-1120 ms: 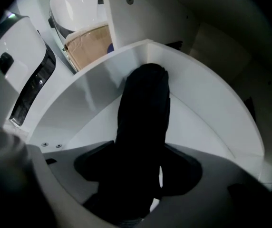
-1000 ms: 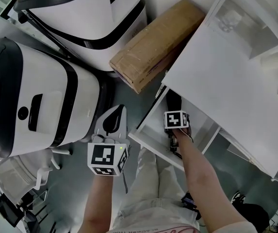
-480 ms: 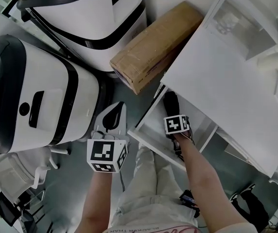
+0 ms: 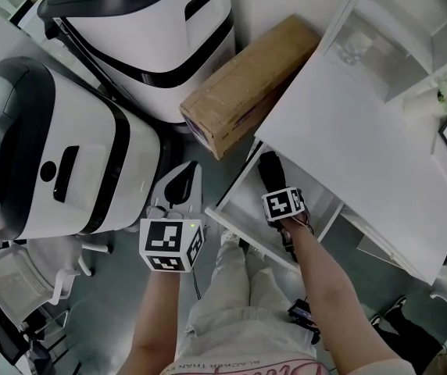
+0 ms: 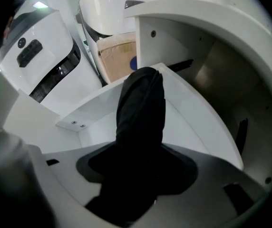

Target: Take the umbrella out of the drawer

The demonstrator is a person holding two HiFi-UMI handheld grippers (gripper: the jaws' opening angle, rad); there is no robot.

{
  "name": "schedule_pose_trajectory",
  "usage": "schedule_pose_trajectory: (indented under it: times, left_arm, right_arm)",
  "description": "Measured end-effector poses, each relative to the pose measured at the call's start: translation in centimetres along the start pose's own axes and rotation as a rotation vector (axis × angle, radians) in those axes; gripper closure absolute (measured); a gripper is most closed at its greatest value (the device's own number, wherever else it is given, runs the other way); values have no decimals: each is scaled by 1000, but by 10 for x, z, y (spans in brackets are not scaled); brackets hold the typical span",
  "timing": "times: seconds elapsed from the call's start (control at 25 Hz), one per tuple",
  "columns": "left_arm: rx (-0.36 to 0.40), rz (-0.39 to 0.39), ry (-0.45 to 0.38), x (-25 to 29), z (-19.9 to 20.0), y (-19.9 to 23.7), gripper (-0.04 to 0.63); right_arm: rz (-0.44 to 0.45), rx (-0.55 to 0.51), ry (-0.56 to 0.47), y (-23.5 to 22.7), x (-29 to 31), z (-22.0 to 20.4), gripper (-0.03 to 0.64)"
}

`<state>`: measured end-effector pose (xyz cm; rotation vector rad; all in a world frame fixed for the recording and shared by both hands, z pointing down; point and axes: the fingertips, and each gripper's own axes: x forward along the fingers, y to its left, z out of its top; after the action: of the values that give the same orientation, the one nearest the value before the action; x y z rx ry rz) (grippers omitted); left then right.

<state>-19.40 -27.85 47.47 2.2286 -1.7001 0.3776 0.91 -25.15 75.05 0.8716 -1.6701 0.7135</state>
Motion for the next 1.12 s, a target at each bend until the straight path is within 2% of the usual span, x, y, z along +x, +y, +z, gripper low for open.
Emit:
schedule_pose_trajectory:
  times: [0.2, 0.44, 0.92, 1.12]
  left_arm:
    - [13, 1, -30, -4, 13, -2, 586]
    - [2, 4, -52, -11, 22, -3, 586]
    - [7, -1, -105, -26, 49, -7, 586]
    - [12, 8, -135, -34, 63, -8, 586]
  right_arm:
    - [1, -18, -19, -1, -18, 4, 353]
    - [2, -94, -36, 9, -39, 6, 353]
    - [21, -75, -75, 10, -80, 9, 353]
    - [40, -99, -99, 15, -99, 11, 353]
